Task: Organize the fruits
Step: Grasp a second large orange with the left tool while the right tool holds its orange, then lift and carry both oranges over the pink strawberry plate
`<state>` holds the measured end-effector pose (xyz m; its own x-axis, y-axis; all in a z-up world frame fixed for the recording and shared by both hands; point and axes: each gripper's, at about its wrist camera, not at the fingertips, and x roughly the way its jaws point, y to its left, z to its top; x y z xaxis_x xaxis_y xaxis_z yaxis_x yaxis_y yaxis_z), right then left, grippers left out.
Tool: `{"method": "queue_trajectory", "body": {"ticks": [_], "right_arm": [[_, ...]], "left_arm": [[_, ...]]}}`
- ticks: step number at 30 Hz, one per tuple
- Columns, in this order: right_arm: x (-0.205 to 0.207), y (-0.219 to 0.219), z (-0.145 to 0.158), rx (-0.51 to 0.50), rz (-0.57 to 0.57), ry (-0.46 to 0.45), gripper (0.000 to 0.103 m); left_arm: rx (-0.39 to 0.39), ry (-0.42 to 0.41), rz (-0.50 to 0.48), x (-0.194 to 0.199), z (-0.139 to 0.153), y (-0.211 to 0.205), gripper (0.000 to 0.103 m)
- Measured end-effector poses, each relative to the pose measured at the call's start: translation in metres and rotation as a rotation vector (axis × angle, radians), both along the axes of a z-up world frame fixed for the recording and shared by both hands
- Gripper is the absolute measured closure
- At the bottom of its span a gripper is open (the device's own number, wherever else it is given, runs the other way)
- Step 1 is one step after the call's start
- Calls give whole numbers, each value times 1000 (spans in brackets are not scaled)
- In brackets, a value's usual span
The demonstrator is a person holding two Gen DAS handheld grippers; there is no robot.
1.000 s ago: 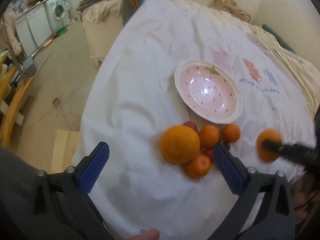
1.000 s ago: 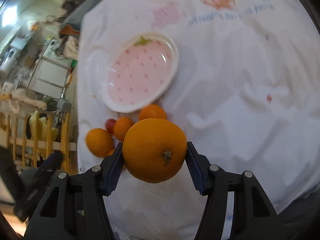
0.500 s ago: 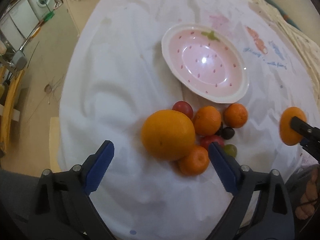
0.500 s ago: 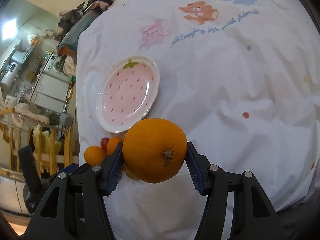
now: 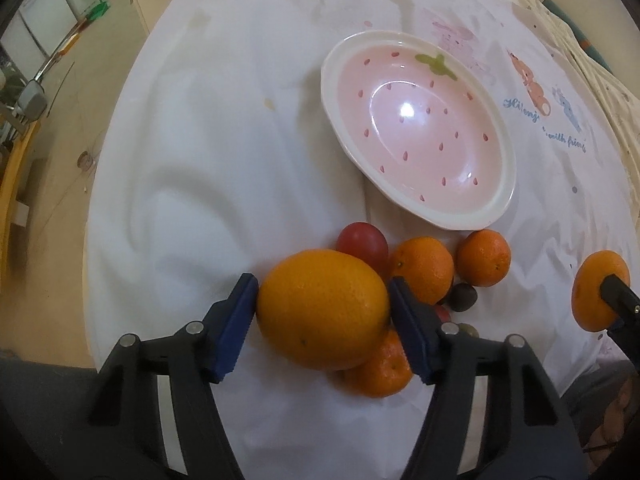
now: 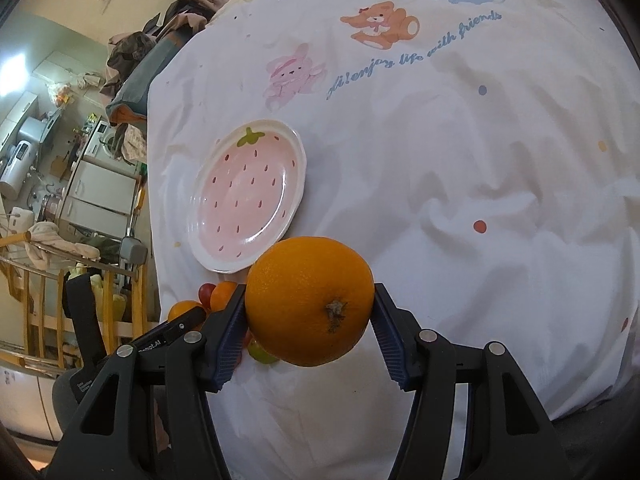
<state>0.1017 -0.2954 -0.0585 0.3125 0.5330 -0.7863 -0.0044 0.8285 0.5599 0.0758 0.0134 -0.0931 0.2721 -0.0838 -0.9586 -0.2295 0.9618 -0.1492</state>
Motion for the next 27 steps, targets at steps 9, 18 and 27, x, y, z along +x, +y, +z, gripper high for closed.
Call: {"method": "queue_trajectory", "body": {"ticks": [9, 18, 27], "right_arm": [[1, 4, 2, -2, 12, -12, 42], [-3, 2, 7, -3, 7, -35, 42], [-5, -5, 22, 1, -20, -96, 42]], "left_arm": [[65, 7, 32, -9, 12, 4, 47], [104, -79, 16, -19, 48, 3, 47], [117, -153, -37, -14, 87, -7, 47]]}}
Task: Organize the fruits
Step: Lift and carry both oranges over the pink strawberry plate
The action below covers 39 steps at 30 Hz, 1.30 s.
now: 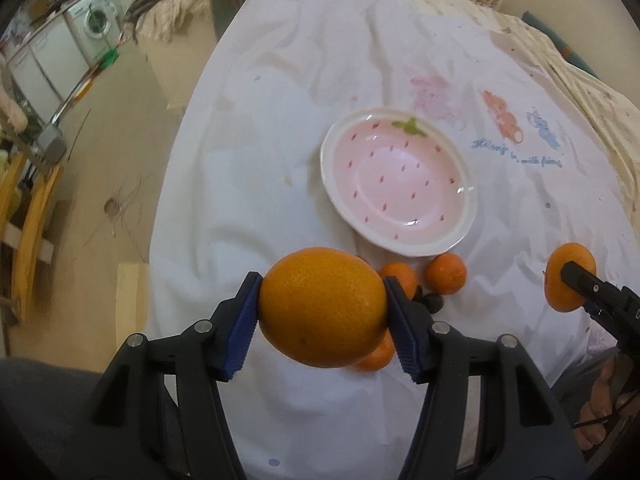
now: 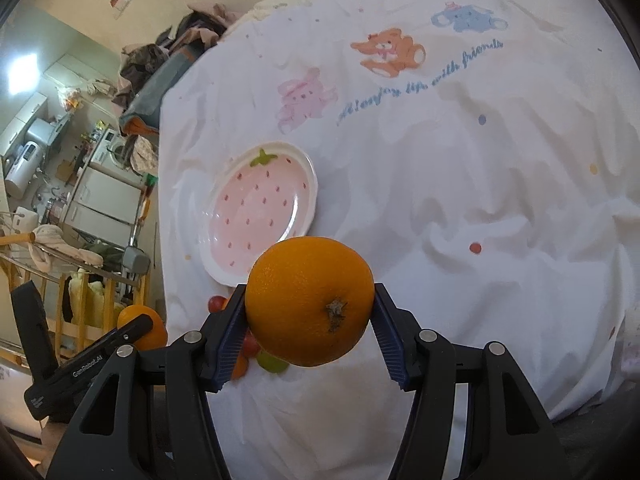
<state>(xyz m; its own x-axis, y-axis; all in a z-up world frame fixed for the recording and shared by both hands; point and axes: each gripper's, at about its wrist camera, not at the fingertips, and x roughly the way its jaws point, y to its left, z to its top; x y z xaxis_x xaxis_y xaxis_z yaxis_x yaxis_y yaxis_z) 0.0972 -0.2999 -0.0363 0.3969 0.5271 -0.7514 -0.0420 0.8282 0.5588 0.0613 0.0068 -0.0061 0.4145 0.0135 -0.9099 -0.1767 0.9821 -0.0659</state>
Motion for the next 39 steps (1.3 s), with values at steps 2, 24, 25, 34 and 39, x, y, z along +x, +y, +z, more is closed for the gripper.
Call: {"method": "queue_trajectory", "body": {"ticks": [2, 24, 25, 34, 39], "right_arm": [[0, -1, 6, -7, -6, -21, 42], [86, 18, 36, -119, 37, -143, 42], [92, 19, 34, -122, 39, -135, 42], [128, 35, 17, -137, 67, -107, 42], [148, 40, 3, -114, 82, -72, 42]], "left_arm": [[7, -16, -13, 4, 7, -2, 47], [54, -39, -147, 96, 10, -18, 47], [55, -37, -149, 102, 9, -19, 47], [91, -29, -190, 139, -9, -29, 47], [92, -16, -199, 150, -28, -26, 47]]}}
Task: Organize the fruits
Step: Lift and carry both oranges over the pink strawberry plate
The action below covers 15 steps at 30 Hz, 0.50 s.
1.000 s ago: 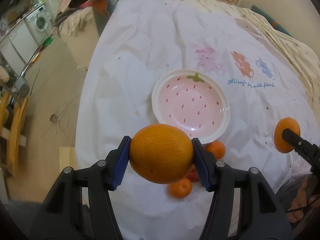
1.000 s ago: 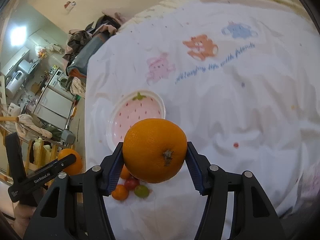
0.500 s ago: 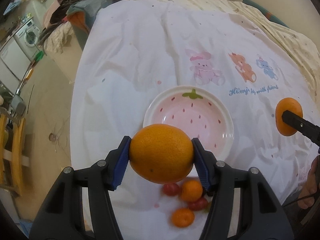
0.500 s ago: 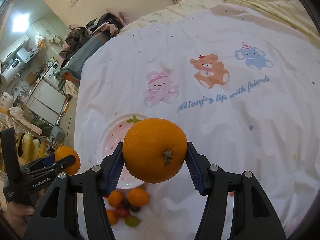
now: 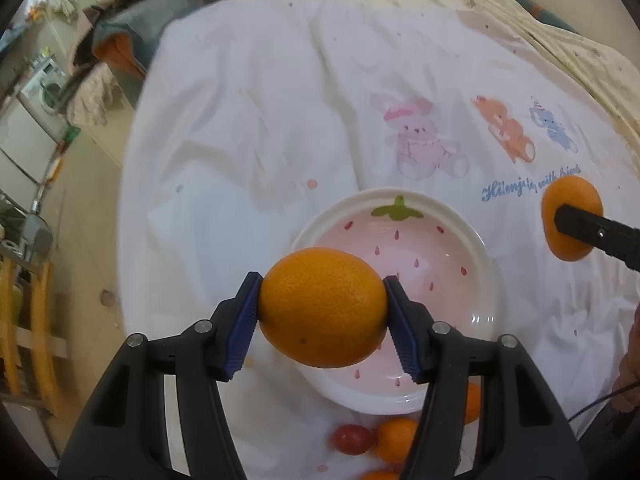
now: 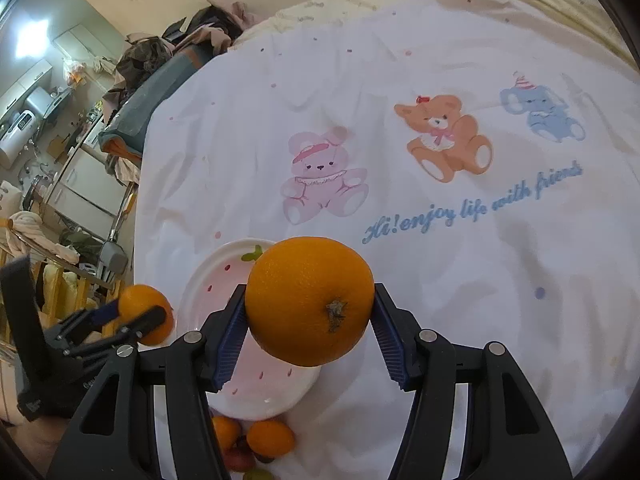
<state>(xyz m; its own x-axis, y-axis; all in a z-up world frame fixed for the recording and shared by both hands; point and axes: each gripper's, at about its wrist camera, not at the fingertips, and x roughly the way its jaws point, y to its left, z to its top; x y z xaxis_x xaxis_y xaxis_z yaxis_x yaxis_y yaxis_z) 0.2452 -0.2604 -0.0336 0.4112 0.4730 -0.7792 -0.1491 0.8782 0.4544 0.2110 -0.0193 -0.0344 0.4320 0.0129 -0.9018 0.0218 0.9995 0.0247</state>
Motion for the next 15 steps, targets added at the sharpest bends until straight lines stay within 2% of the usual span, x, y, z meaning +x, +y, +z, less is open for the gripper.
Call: {"method": "queue_trajectory", "body": {"ticks": [2, 10, 13, 15], "right_arm": [[8, 4, -7, 8, 13, 20, 42], [28, 33, -34, 54, 89, 99, 42], [33, 45, -43, 62, 116, 122, 42], [37, 51, -49, 73, 134, 142, 41]], "left_arm": [[-18, 5, -15, 4, -7, 0, 47], [24, 38, -115, 18, -29, -19, 47], [33, 54, -121, 23, -35, -20, 46], [16, 93, -115, 26, -43, -17, 46]]}}
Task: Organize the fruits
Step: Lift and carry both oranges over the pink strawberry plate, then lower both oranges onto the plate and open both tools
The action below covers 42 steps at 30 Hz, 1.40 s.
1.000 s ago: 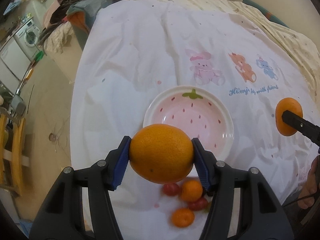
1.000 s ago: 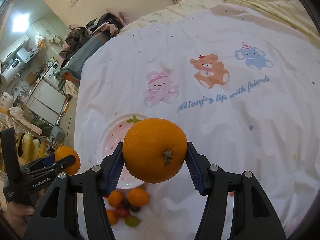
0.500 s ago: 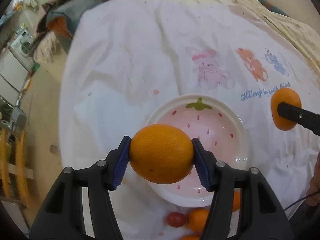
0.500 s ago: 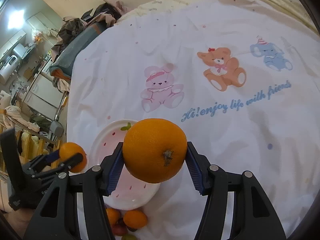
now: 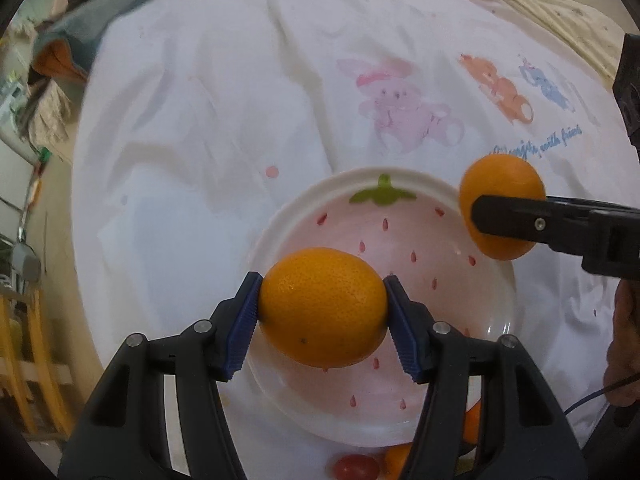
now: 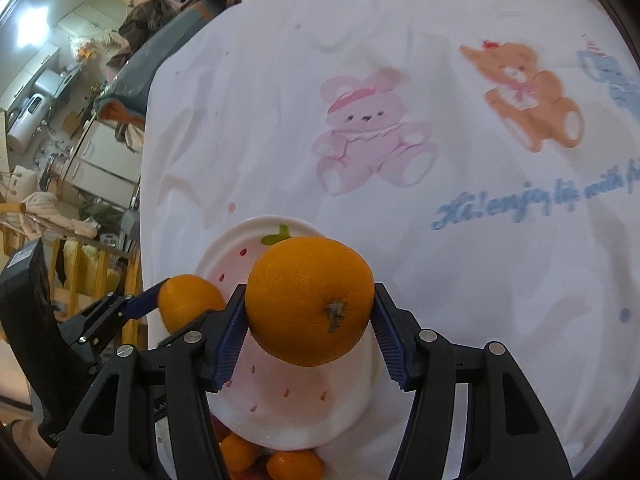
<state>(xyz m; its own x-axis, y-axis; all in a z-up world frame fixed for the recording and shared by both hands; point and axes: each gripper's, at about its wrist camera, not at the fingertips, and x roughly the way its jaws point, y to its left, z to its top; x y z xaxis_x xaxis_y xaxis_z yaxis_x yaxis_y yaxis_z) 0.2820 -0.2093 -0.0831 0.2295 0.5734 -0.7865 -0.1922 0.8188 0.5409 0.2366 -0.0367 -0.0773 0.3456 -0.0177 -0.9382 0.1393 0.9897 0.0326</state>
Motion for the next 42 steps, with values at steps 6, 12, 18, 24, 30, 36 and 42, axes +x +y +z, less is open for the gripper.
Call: {"method": "queue_trajectory", "body": {"ticks": [6, 12, 18, 24, 30, 36, 42], "right_arm": [[7, 15, -14, 37, 27, 50, 41], [11, 20, -23, 37, 20, 81, 41], [13, 20, -29, 50, 10, 109, 40], [12, 20, -29, 46, 13, 113, 39], [12, 13, -22, 74, -30, 84, 18], [12, 8, -11, 85, -41, 39, 17], [13, 4, -7, 89, -55, 34, 17]], "left_arm": [[-19, 58, 16, 1, -15, 4, 44], [7, 44, -7, 2, -14, 1, 43], [31, 15, 22, 1, -7, 6, 29], [7, 40, 35, 0, -9, 7, 29], [-3, 53, 37, 1, -12, 7, 27], [8, 45, 34, 3, -11, 6, 27], [2, 44, 38, 3, -9, 8, 27]]}}
